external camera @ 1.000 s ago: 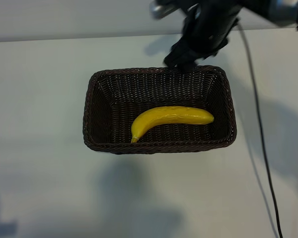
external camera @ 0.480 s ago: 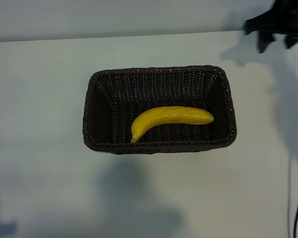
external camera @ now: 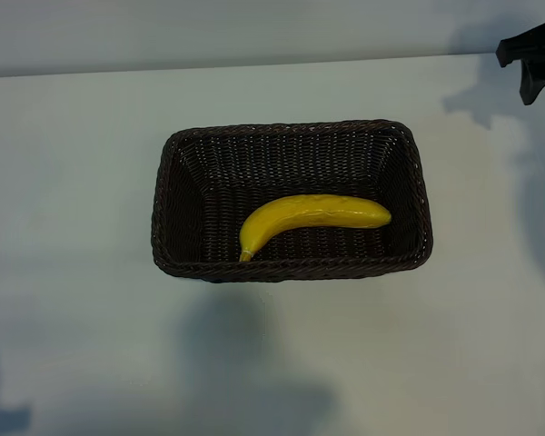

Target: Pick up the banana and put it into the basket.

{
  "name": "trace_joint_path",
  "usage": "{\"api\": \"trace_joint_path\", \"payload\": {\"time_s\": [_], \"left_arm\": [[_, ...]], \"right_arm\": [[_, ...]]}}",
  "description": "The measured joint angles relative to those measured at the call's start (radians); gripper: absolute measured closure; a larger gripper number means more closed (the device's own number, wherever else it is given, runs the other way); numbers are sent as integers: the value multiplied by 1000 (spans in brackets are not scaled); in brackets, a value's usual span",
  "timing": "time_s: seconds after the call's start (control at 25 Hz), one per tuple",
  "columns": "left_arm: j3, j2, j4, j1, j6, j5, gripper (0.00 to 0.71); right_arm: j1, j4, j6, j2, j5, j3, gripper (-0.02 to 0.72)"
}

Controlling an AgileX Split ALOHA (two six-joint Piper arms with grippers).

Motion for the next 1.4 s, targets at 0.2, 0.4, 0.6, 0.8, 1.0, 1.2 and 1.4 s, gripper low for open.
{"api": "trace_joint_path", "payload": {"time_s": [0.2,0.4,0.6,0.8,1.0,1.2,1.4], "left_arm": [[0,0,0,0,0,0,171],[0,0,0,0,0,0,171],[0,0,0,0,-1,0,171],[0,0,0,0,-2,0,171],[0,0,0,0,-2,0,171],[0,0,0,0,-2,0,171],[0,0,0,0,-2,0,171]], "right_arm": [[-1,-68,8,-63,2,17,133],[-8,-75,46,-158,5,17,133],[-8,-73,46,-273,3,62,133],[-8,-89,46,-423,1,254,133],[-8,-118,31,-564,2,493,133],[-8,-89,31,-682,0,726,133],[-8,-15,31,-811,0,1000,133]]}}
